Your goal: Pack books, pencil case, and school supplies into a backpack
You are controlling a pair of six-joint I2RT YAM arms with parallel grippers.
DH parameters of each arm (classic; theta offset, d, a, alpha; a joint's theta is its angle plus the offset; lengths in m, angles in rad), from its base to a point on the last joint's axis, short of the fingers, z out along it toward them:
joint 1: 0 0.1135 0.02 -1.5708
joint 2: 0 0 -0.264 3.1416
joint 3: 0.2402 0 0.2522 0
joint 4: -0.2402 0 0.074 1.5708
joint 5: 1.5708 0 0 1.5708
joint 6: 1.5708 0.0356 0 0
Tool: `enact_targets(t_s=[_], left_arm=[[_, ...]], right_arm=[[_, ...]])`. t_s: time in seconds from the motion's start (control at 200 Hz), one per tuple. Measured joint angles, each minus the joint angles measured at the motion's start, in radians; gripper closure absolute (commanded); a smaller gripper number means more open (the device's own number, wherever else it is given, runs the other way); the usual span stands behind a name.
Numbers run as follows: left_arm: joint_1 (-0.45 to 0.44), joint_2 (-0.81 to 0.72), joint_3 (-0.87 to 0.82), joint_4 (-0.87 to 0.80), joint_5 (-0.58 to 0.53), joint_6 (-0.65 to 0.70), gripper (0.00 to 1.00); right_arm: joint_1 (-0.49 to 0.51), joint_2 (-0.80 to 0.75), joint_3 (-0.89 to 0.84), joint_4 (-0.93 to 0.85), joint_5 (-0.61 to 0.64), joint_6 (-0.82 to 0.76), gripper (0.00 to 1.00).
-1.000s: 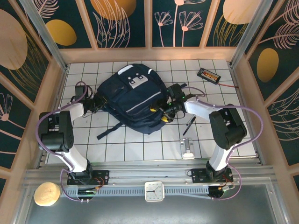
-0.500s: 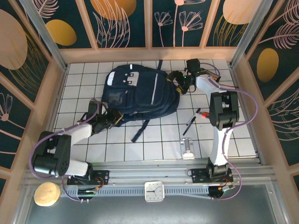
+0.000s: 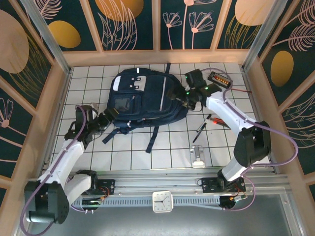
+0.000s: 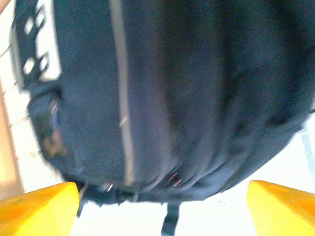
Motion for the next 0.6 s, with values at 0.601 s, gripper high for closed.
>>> enact_targets(t_s=[0.601], left_arm=[[0.145,0.478,0.251,-0.063,0.055,0.383,0.25]], right_arm=[[0.309,0.251,0.131,0.035,-0.027,0.092,0.22]])
